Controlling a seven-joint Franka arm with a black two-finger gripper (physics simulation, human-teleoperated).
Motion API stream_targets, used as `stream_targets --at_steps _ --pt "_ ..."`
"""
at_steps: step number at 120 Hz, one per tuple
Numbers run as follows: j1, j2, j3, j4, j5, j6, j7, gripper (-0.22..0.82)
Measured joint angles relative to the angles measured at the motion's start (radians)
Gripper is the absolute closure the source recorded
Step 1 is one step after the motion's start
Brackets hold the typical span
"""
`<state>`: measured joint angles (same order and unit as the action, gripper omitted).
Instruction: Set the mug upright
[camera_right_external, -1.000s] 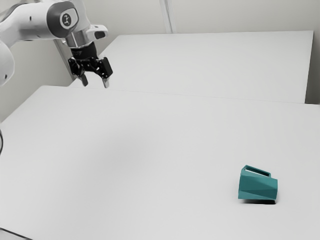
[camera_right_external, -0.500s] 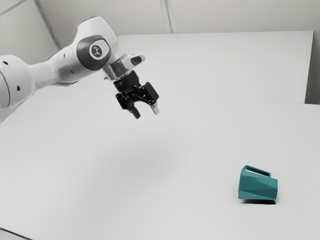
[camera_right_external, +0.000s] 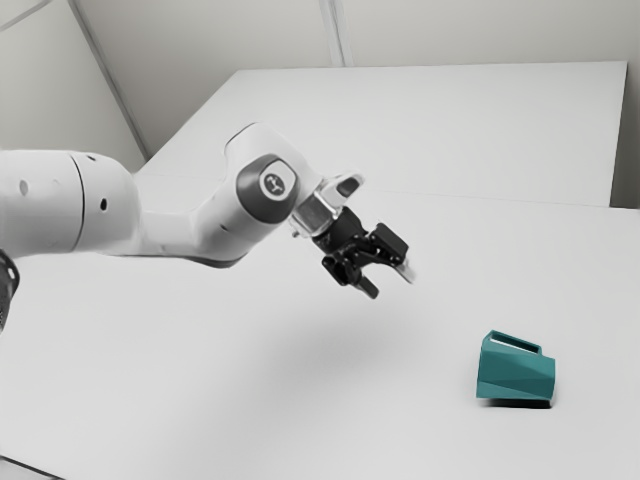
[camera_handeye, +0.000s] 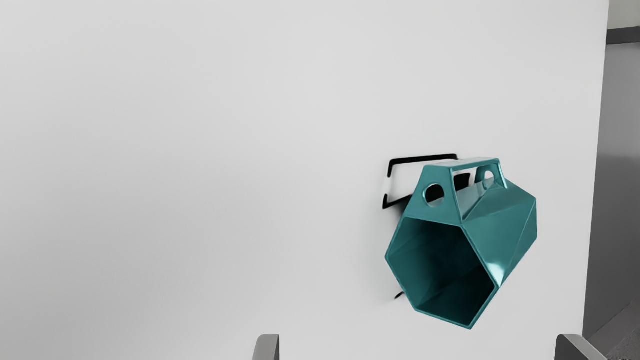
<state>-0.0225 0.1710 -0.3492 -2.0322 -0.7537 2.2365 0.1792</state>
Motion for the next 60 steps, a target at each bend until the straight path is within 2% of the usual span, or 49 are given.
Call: stream_targets --at_steps 12,41,60 --pt "-0.016 0.032 -0.026 -0.006 -0.050 0.038 0.034 0.00" --pt "-0.023 0.036 -0.151 -0.061 -0.201 0.112 0.095 0.00" --pt "-0.032 0.065 -0.169 -0.064 -0.290 0.160 0.133 0.00"
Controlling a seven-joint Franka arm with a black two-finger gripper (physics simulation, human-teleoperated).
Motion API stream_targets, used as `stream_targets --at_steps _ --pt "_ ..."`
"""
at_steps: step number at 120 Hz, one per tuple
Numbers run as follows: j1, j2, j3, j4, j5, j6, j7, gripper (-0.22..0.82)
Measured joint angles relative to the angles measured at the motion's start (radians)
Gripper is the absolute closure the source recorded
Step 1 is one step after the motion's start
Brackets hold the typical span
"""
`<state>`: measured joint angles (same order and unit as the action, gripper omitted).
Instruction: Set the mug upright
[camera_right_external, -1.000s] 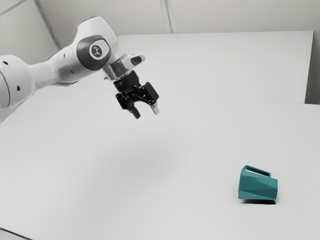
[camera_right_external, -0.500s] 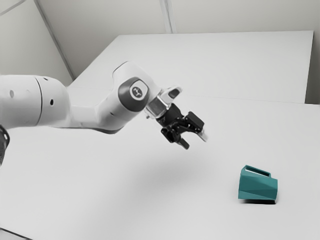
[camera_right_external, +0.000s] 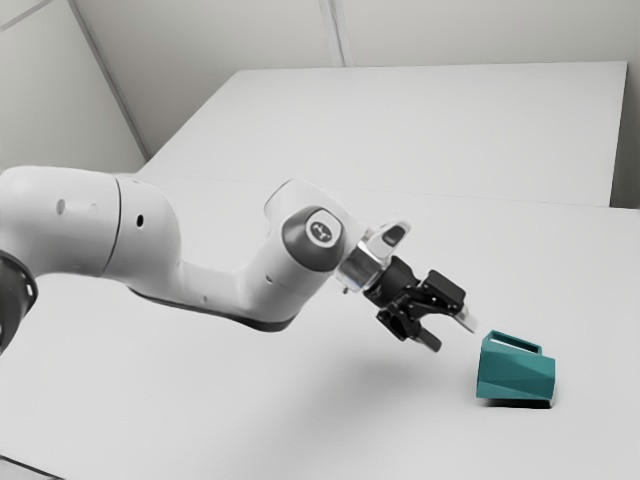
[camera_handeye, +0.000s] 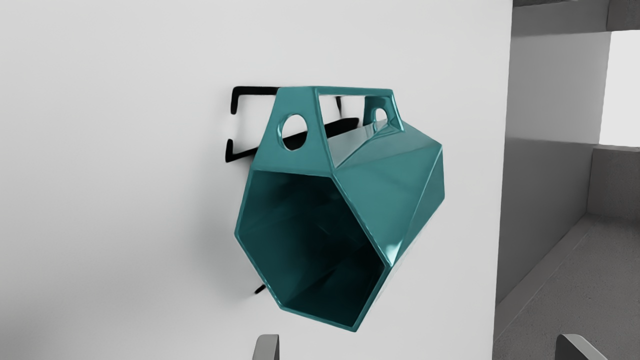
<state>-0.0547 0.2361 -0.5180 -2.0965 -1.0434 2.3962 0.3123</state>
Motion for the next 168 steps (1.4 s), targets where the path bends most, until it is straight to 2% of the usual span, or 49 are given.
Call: stream_targets --at_steps 80,84,103,117,135,152,168 --pt "-0.068 0.195 -0.023 0.099 -0.265 0.109 0.109 0.01" --pt "-0.070 0.198 -0.023 0.100 -0.273 0.111 0.112 0.05" --pt "-0.077 0.200 -0.022 0.112 -0.289 0.116 0.126 0.46" --pt "-0.084 0.199 -0.022 0.115 -0.294 0.119 0.134 0.62" --pt "-0.091 0.187 -0.023 0.116 -0.288 0.122 0.143 0.72" --pt "-0.097 0.162 -0.025 0.114 -0.281 0.129 0.146 0.73" --pt "-0.097 0.070 -0.023 0.091 -0.277 0.132 0.145 0.74"
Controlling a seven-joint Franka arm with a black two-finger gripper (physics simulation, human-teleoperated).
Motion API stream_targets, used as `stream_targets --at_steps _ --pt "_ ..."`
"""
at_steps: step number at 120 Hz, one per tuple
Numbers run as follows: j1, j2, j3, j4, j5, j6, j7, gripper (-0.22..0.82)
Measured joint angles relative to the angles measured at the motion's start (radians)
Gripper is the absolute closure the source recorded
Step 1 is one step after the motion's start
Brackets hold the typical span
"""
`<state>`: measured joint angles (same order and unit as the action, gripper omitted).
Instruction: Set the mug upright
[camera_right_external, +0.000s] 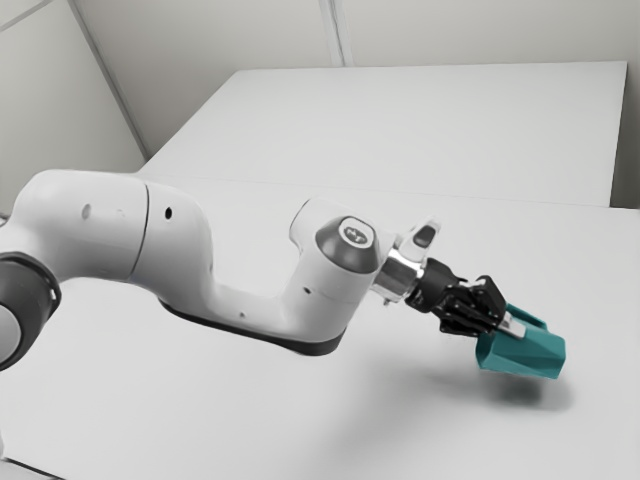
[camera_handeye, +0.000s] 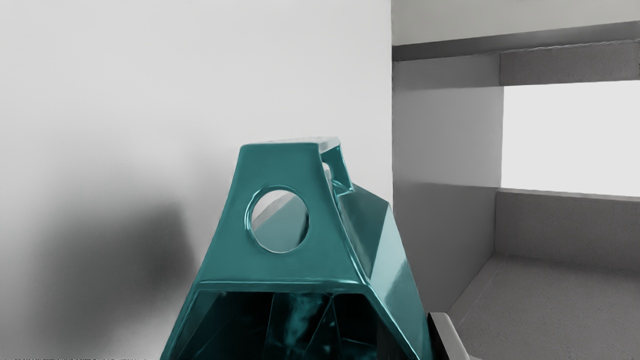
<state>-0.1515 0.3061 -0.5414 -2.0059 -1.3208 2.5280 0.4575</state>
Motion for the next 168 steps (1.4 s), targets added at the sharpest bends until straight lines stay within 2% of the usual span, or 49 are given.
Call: stream_targets --at_steps 12,24,51,76,110,137,168 --pt "0.012 -0.074 0.007 -0.016 0.067 -0.001 -0.012 0.75" --pt "0.020 -0.125 0.035 -0.016 0.258 -0.019 -0.058 0.76" --pt "0.032 -0.182 0.239 0.016 0.700 -0.185 -0.166 0.77" --pt "0.025 -0.195 0.361 0.077 0.991 -0.339 -0.233 0.78" --pt "0.024 -0.213 0.501 0.083 1.182 -0.470 -0.285 0.78" --pt "0.028 -0.225 0.581 0.075 1.249 -0.516 -0.292 0.78" --pt "0.022 -0.218 0.589 0.014 1.351 -0.508 -0.302 0.78"
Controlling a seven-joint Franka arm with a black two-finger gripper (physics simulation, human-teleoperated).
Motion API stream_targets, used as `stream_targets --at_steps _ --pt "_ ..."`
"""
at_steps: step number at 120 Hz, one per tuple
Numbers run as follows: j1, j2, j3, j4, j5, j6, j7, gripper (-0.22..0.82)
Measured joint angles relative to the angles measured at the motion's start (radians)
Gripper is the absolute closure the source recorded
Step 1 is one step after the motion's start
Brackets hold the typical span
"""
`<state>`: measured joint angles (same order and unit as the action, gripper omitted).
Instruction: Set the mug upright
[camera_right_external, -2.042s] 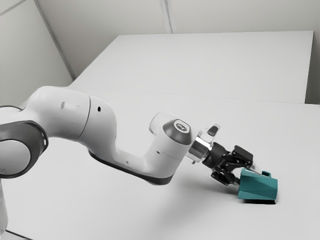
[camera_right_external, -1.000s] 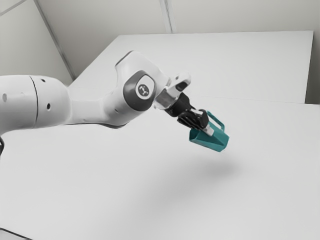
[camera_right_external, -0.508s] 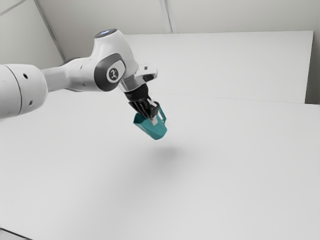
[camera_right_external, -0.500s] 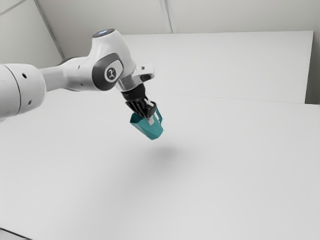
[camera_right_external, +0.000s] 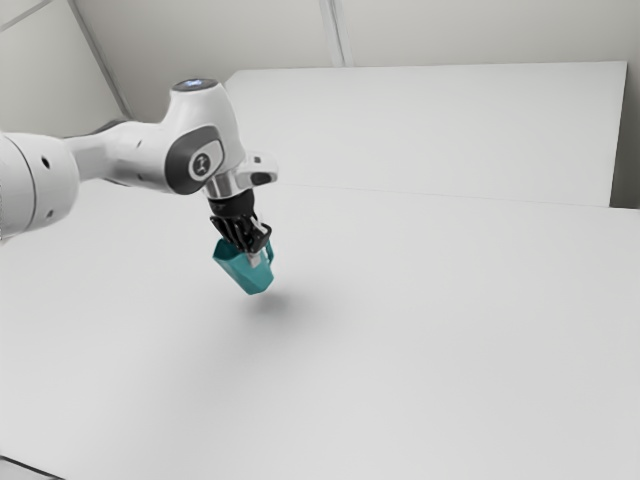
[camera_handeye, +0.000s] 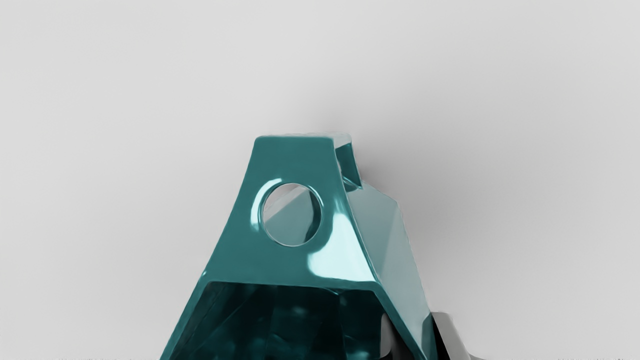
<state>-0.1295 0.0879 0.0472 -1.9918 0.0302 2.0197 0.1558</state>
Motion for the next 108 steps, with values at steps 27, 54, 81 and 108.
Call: stream_targets --at_steps 27,54,81,108 --pt "0.003 0.049 0.000 -0.034 0.052 0.011 -0.027 0.78" --pt "0.002 0.095 0.000 -0.033 0.057 0.033 -0.044 0.67" --pt "-0.003 0.053 -0.001 -0.033 0.046 0.033 -0.048 0.25" --pt "-0.002 0.004 -0.001 0.116 -0.004 -0.051 -0.047 0.09"
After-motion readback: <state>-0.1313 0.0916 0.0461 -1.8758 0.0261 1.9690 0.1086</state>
